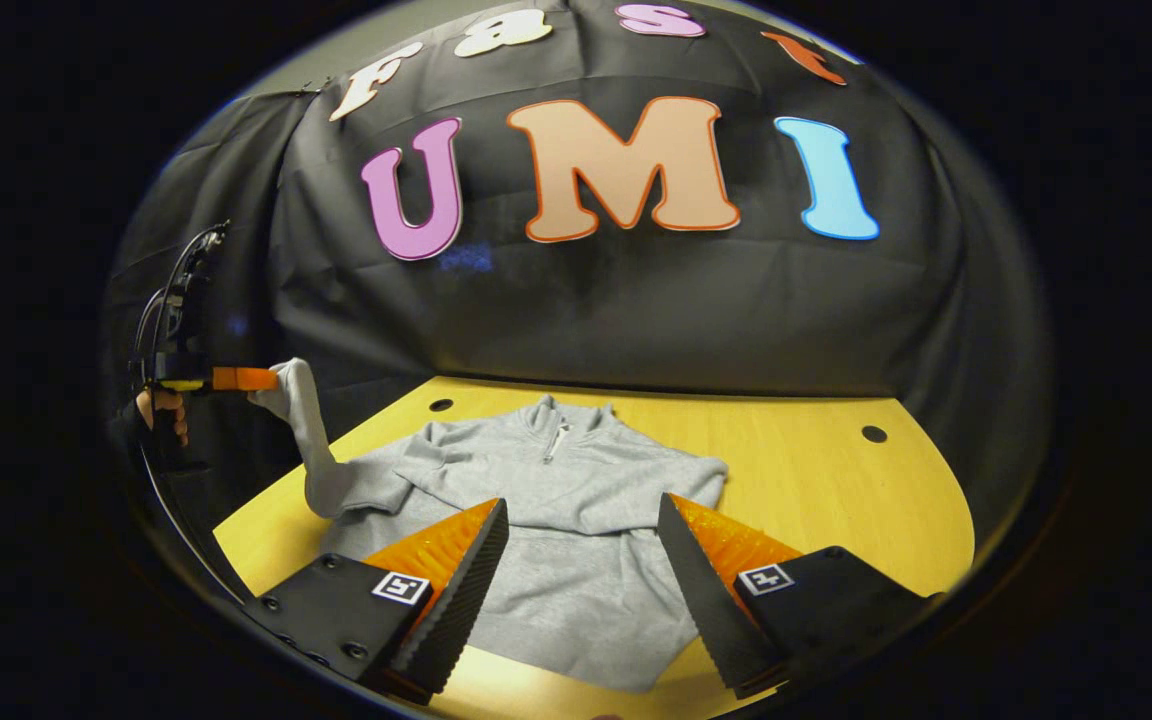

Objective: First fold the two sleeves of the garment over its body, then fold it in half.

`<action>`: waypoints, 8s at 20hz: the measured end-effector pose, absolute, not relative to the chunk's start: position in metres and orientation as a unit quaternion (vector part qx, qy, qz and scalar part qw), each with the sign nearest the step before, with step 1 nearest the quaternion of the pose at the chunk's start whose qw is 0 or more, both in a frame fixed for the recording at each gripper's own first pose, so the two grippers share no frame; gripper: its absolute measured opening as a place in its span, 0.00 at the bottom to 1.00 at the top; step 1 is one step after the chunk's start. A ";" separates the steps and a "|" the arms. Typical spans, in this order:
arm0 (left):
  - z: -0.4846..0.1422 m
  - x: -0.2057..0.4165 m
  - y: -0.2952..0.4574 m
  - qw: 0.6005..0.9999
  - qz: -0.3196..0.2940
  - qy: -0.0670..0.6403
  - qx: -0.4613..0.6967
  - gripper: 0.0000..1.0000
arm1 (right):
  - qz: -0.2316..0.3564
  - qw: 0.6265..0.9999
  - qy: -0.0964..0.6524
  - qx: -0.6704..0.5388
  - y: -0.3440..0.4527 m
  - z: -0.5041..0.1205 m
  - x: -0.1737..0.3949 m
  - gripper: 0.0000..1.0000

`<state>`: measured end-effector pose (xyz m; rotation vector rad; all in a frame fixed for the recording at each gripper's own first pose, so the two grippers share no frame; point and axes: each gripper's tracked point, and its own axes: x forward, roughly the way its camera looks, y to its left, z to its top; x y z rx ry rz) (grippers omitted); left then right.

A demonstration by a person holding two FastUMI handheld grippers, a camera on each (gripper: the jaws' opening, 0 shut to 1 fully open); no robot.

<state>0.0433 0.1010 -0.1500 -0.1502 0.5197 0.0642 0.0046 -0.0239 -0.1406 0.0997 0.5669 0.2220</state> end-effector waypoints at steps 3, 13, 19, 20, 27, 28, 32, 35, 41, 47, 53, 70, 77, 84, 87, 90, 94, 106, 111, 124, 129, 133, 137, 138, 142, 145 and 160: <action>-0.136 0.065 0.053 0.967 -0.006 0.242 -0.076 0.00 | 0.088 0.955 0.279 0.051 -0.049 -0.136 -0.004 0.96; -0.124 0.096 -0.114 0.960 -0.144 0.228 -0.075 0.00 | 0.036 0.956 0.285 0.055 -0.110 -0.136 -0.031 0.96; -0.137 0.098 -0.185 0.947 -0.194 0.246 -0.070 0.00 | 0.012 0.955 0.291 0.060 -0.139 -0.138 -0.046 0.96; -0.140 0.098 -0.196 0.945 -0.201 0.249 -0.070 0.00 | 0.009 0.955 0.292 0.060 -0.143 -0.138 -0.048 0.96; -0.199 0.096 -0.272 0.924 -0.240 0.294 -0.054 0.00 | -0.011 0.952 0.301 0.052 -0.171 -0.143 -0.063 0.96; -0.209 0.094 -0.281 0.919 -0.247 0.303 -0.048 0.00 | -0.014 0.951 0.304 0.053 -0.174 -0.144 -0.066 0.96; -0.238 0.088 -0.319 0.910 -0.267 0.317 -0.017 0.00 | -0.024 0.948 0.314 0.053 -0.184 -0.152 -0.075 0.96; -0.255 0.087 -0.337 0.904 -0.274 0.328 -0.002 0.00 | -0.025 0.947 0.317 0.054 -0.186 -0.152 -0.075 0.96; -0.248 0.084 -0.352 0.899 -0.295 0.321 -0.054 0.28 | -0.006 0.947 0.318 0.047 -0.171 -0.155 -0.067 0.96; -0.195 0.089 -0.296 0.927 -0.259 0.260 -0.072 0.96 | 0.023 0.949 0.311 0.053 -0.141 -0.154 -0.051 0.96; -0.172 0.082 -0.189 0.952 -0.186 0.234 -0.073 0.96 | 0.044 0.952 0.297 0.061 -0.106 -0.154 -0.030 0.96; -0.257 -0.056 -0.008 0.936 -0.070 0.343 -0.041 0.96 | 0.052 0.932 0.359 0.001 -0.073 -0.221 -0.045 0.96; -0.312 -0.102 -0.003 0.906 -0.081 0.410 -0.065 0.96 | 0.048 0.915 0.400 -0.005 -0.067 -0.255 -0.064 0.96; -0.347 -0.113 -0.002 0.888 -0.075 0.448 -0.078 0.97 | 0.048 0.896 0.441 -0.014 -0.062 -0.287 -0.081 0.96; -0.350 -0.114 0.003 0.889 -0.078 0.446 -0.064 0.95 | 0.042 0.885 0.463 -0.011 -0.063 -0.302 -0.088 0.96; -0.350 -0.114 0.003 0.891 -0.078 0.444 -0.062 0.96 | 0.038 0.872 0.488 -0.006 -0.064 -0.315 -0.097 0.96; -0.350 -0.113 0.004 0.893 -0.071 0.439 -0.062 0.95 | 0.035 0.872 0.488 0.013 -0.063 -0.318 -0.096 0.96; -0.346 -0.102 -0.026 0.876 -0.116 0.462 -0.071 0.08 | 0.063 0.843 0.528 0.085 -0.044 -0.318 -0.089 0.12; -0.346 -0.113 -0.020 0.864 -0.121 0.484 -0.066 0.00 | 0.057 0.830 0.542 0.116 -0.045 -0.309 -0.096 0.12; -0.336 -0.116 -0.016 0.846 -0.120 0.511 -0.090 0.00 | 0.089 0.817 0.556 0.126 -0.044 -0.290 -0.088 0.12; -0.308 -0.096 -0.016 0.854 -0.123 0.495 -0.103 0.00 | 0.092 0.822 0.531 0.185 -0.040 -0.255 -0.065 0.12; -0.284 -0.064 -0.017 0.865 -0.125 0.470 -0.122 0.00 | 0.088 0.825 0.508 0.234 -0.040 -0.230 -0.033 0.11; -0.267 -0.035 -0.015 0.873 -0.125 0.452 -0.130 0.00 | 0.086 0.828 0.488 0.263 -0.041 -0.211 -0.004 0.11; -0.264 -0.031 -0.014 0.874 -0.124 0.451 -0.134 0.00 | 0.084 0.827 0.485 0.272 -0.042 -0.207 0.002 0.12; -0.257 -0.004 -0.010 0.872 -0.117 0.450 -0.153 0.00 | 0.076 0.814 0.480 0.317 -0.035 -0.202 0.032 0.11; -0.260 0.016 -0.010 0.866 -0.112 0.458 -0.166 0.00 | 0.069 0.806 0.483 0.336 -0.036 -0.205 0.054 0.11; -0.318 0.088 -0.028 0.815 -0.063 0.539 -0.204 0.01 | -0.003 0.768 0.522 0.371 -0.037 -0.285 0.123 0.16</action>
